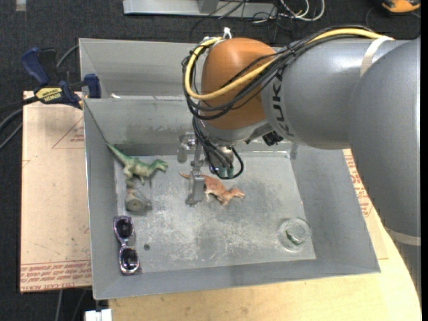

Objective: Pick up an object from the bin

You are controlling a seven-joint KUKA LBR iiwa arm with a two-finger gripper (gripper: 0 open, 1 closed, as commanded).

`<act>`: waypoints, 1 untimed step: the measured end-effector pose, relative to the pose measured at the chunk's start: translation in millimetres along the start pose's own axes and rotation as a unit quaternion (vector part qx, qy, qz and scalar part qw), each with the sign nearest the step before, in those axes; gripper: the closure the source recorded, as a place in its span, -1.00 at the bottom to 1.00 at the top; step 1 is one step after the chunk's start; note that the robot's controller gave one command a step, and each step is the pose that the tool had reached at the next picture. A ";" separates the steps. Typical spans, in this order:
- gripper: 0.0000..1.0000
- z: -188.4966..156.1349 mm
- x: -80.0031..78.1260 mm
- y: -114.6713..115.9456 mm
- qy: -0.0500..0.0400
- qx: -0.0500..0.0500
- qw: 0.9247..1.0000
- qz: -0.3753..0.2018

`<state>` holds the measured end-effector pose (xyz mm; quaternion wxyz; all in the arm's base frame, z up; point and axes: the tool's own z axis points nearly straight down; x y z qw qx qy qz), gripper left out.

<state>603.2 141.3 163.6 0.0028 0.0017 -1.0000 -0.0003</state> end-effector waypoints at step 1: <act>-1.00 -5.2 -1.5 -0.9 -0.004 0.000 1.000 0.002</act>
Offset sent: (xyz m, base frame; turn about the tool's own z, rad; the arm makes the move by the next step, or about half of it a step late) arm 0.0125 -0.0714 -0.0430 0.0176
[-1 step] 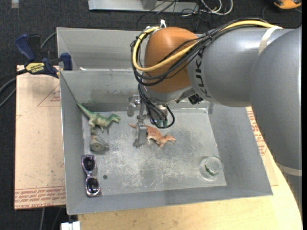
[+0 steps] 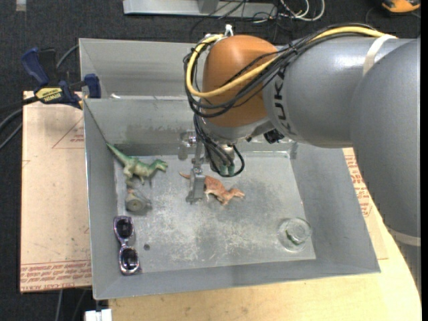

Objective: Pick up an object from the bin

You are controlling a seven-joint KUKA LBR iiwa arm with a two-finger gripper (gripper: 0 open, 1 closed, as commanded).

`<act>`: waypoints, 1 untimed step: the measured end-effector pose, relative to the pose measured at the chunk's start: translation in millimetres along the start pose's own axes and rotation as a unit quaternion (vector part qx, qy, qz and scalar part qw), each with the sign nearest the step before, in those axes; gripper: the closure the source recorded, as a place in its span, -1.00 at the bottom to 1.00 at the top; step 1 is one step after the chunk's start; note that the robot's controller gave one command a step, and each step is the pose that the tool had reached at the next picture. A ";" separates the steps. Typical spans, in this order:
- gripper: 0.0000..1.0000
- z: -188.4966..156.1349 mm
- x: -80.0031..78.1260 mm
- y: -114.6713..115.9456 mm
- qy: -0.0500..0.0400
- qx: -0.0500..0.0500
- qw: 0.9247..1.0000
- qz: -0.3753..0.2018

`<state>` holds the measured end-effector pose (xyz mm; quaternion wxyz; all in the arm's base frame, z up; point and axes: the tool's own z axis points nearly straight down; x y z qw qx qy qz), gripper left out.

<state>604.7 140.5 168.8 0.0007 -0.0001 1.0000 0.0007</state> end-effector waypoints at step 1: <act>-1.00 51.4 -10.7 -76.1 0.005 0.002 1.000 0.011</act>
Offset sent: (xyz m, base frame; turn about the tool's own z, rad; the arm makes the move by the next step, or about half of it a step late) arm 0.0034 -0.0533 -0.0468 0.0652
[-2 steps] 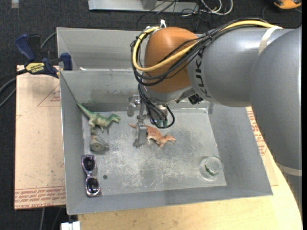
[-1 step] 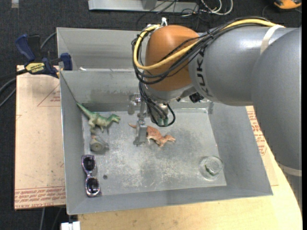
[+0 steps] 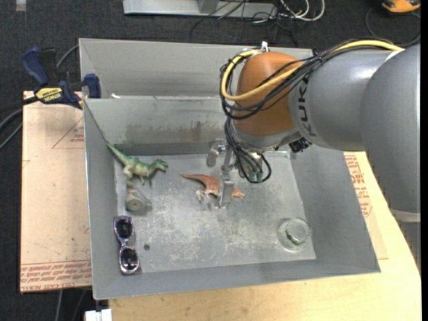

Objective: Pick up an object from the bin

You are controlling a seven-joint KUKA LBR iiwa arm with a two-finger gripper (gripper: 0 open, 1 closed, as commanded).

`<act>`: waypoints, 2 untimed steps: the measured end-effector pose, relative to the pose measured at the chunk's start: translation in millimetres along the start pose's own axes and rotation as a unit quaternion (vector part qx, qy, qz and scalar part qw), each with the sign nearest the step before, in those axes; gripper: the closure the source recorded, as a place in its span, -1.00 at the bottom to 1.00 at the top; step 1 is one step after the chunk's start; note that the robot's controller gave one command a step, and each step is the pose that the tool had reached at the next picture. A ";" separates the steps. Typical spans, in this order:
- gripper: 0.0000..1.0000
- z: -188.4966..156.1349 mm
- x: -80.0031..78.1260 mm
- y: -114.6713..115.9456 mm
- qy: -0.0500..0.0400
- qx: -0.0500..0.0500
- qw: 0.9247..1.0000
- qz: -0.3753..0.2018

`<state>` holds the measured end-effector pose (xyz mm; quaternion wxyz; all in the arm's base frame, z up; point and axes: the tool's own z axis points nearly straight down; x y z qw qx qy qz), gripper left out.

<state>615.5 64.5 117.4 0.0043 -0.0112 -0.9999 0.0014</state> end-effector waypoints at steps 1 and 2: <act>-1.00 -4.1 6.8 21.3 -0.005 -0.003 1.000 0.018; -1.00 47.6 -18.2 -13.5 -0.002 -0.001 0.996 -0.091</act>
Offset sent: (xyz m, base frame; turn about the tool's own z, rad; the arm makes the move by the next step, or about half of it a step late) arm 0.0165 -0.0141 -0.0474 -0.1840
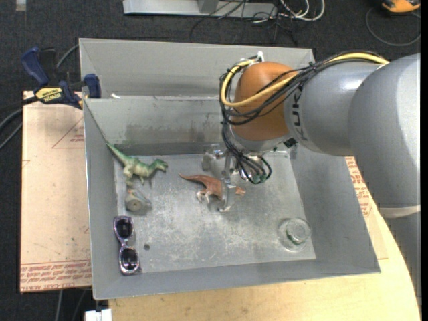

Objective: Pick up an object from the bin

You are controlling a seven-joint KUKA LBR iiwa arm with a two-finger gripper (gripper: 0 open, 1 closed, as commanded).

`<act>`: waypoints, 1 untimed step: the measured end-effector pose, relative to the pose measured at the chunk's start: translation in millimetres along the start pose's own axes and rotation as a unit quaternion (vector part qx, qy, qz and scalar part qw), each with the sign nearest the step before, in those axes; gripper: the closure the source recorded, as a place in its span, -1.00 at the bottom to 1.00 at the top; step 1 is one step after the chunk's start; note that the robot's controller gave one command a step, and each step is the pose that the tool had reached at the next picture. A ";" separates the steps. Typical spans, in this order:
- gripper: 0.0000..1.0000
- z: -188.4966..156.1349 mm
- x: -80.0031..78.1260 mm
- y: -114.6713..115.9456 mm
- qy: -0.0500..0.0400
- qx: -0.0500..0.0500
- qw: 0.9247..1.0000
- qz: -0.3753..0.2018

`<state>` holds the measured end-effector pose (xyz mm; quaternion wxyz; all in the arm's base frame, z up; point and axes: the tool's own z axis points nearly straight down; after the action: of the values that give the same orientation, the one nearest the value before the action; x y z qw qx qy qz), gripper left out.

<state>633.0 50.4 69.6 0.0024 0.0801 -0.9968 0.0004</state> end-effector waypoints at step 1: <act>-1.00 2.0 -0.5 -3.7 0.001 0.000 1.000 0.014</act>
Offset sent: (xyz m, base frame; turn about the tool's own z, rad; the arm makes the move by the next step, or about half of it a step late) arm -0.0115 0.0046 0.0045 0.0151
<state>634.0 46.9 67.6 0.0032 0.0660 -0.9978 0.0003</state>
